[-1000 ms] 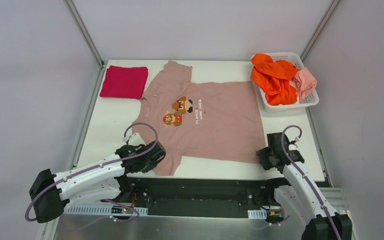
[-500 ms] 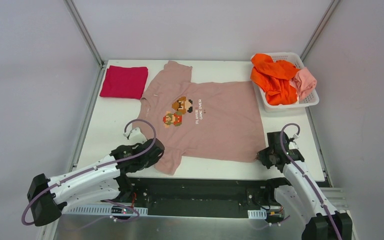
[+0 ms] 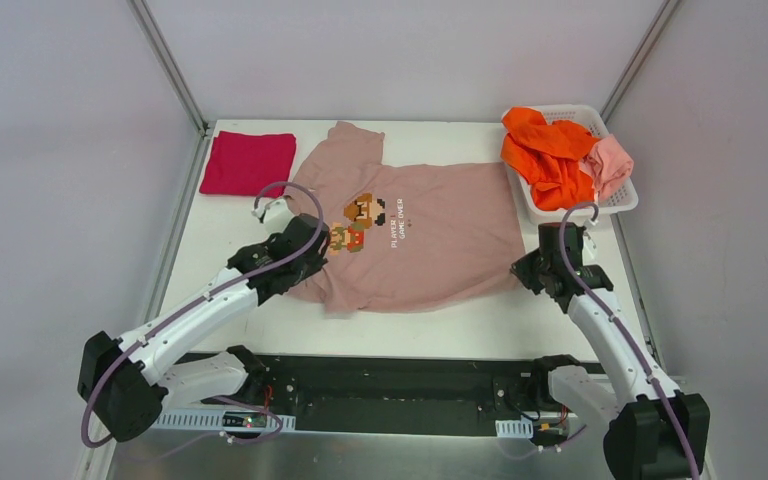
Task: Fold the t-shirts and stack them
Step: Grab the side of the flattened tshirt closest away from the robot with both arms, then fold the flattened tshirt in 1/3 of the way
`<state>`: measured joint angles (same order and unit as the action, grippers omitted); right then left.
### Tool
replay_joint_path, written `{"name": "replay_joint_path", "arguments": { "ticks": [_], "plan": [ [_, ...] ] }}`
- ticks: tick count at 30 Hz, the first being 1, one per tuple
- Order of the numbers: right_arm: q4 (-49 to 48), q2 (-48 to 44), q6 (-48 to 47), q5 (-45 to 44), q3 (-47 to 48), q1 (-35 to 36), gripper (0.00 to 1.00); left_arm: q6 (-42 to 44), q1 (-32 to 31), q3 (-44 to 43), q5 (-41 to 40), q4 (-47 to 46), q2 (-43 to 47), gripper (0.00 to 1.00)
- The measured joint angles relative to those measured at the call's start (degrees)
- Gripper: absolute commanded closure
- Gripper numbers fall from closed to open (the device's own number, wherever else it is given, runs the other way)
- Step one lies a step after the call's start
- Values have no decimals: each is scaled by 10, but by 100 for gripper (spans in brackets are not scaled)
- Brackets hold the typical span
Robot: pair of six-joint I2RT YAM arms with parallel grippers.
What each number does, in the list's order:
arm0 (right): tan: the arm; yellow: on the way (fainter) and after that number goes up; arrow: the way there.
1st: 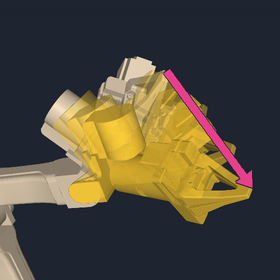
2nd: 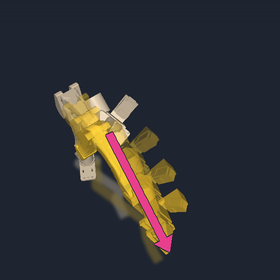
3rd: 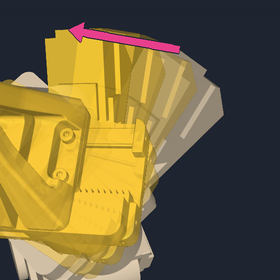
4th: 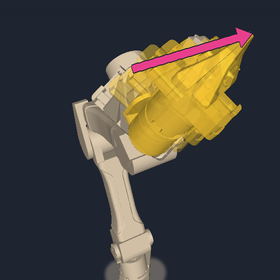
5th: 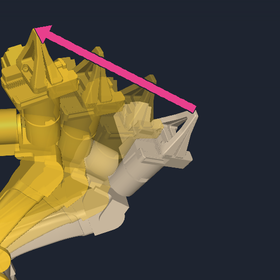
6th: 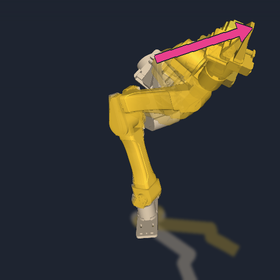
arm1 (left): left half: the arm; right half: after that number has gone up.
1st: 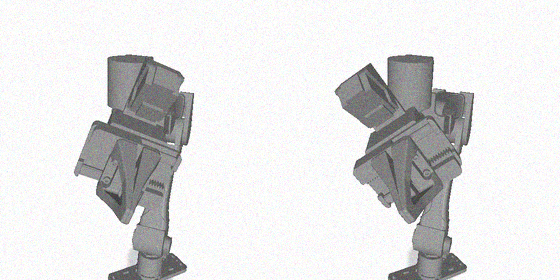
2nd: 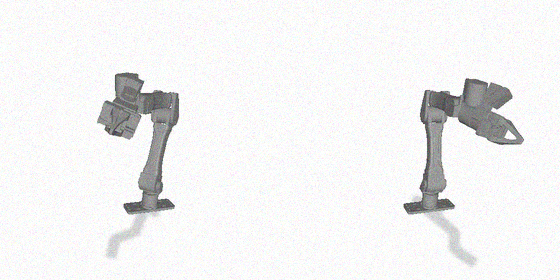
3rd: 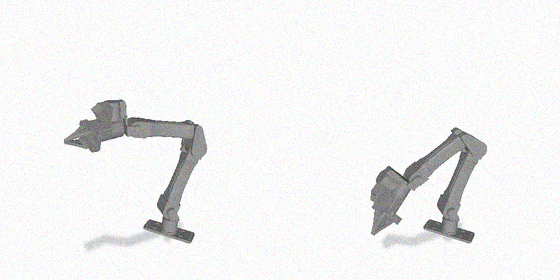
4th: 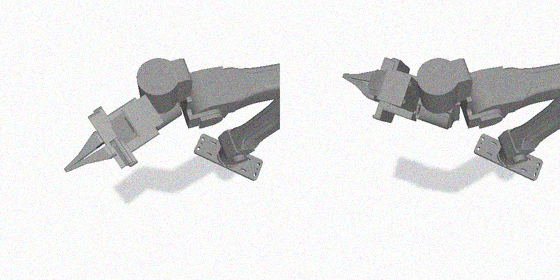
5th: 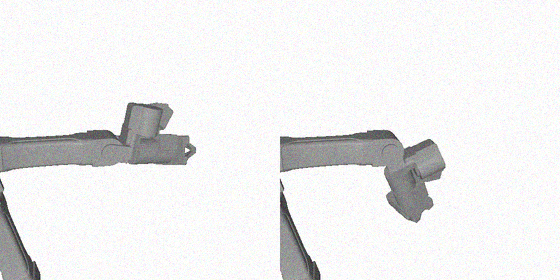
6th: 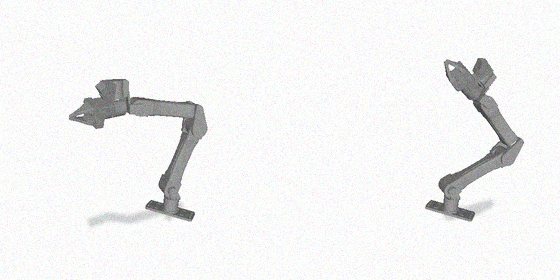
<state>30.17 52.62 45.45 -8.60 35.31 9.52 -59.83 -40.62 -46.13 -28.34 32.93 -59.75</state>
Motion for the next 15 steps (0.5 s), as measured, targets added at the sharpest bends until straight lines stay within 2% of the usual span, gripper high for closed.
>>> {"name": "replay_joint_path", "arguments": {
  "ticks": [15],
  "plan": [
    [-85, 120, -44, -33, 91, 0, 100, 128, 115, -110, 45, -70, -137, 100]
  ]
}}
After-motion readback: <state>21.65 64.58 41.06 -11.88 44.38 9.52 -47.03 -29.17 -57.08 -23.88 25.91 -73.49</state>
